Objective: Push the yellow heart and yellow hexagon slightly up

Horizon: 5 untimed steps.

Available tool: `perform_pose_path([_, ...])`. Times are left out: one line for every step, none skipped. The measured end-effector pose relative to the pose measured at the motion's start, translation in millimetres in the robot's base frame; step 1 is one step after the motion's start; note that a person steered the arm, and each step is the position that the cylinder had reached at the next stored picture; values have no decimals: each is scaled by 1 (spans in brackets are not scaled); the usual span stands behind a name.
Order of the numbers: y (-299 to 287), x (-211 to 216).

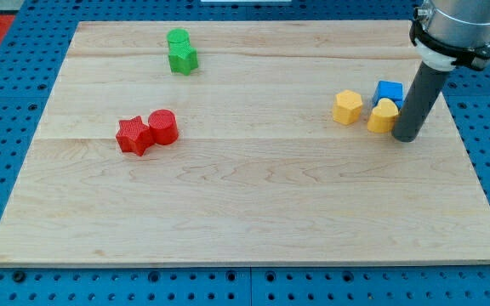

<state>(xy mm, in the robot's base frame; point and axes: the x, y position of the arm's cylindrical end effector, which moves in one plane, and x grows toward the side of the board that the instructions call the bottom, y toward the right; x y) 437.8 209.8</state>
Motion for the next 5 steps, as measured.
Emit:
perform_pose_path([0,-8])
perform_pose_path([0,-13])
perform_pose_path([0,-21])
perform_pose_path([-15,-29])
perform_pose_path([-34,-33])
